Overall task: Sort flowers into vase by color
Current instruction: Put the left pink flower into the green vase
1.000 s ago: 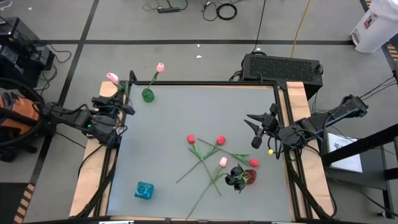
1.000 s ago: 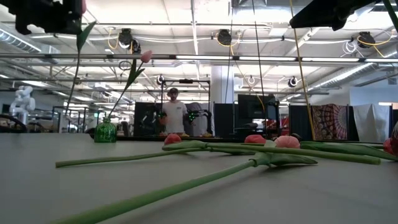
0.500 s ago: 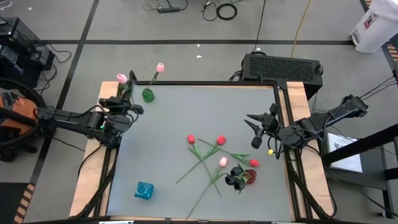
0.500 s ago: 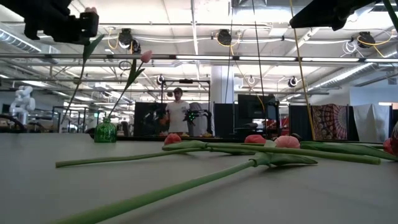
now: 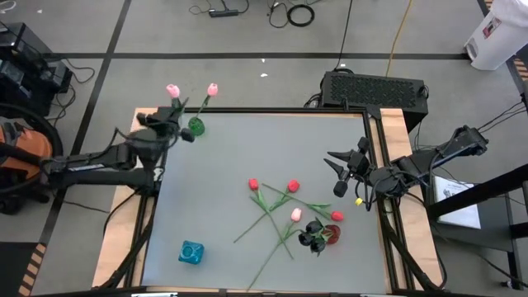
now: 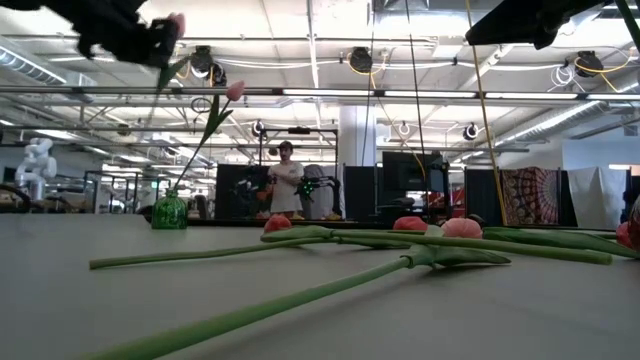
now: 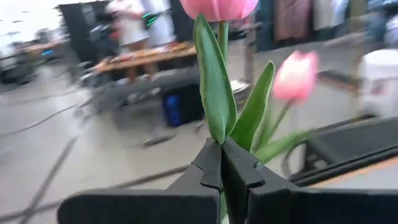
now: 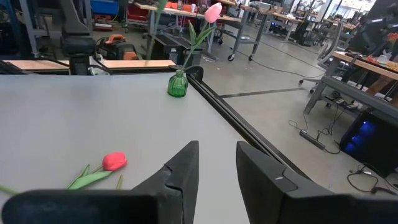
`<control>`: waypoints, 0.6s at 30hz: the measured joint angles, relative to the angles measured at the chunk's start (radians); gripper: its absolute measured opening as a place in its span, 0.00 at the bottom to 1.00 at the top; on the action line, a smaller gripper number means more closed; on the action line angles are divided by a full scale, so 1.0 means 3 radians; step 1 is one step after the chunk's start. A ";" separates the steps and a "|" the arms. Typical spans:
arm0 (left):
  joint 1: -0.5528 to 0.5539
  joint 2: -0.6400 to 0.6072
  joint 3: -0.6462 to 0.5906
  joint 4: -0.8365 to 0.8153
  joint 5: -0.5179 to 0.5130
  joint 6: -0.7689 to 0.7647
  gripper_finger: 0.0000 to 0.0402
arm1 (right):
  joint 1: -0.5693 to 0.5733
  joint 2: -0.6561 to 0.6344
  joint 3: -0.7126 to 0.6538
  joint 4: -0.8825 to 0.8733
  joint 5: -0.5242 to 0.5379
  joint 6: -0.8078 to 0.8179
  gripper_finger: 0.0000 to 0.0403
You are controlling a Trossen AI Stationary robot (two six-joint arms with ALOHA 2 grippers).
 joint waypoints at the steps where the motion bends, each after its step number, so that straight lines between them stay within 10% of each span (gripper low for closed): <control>1: 0.0103 0.0000 0.0000 0.0236 0.0167 0.0166 0.00 | 0.0000 0.0000 0.0000 0.0000 0.0000 0.0000 0.24; 18: 0.1490 0.0004 0.0004 0.0706 0.1667 0.0396 0.00 | 0.0000 0.0000 -0.0001 0.0000 0.0000 0.0000 0.24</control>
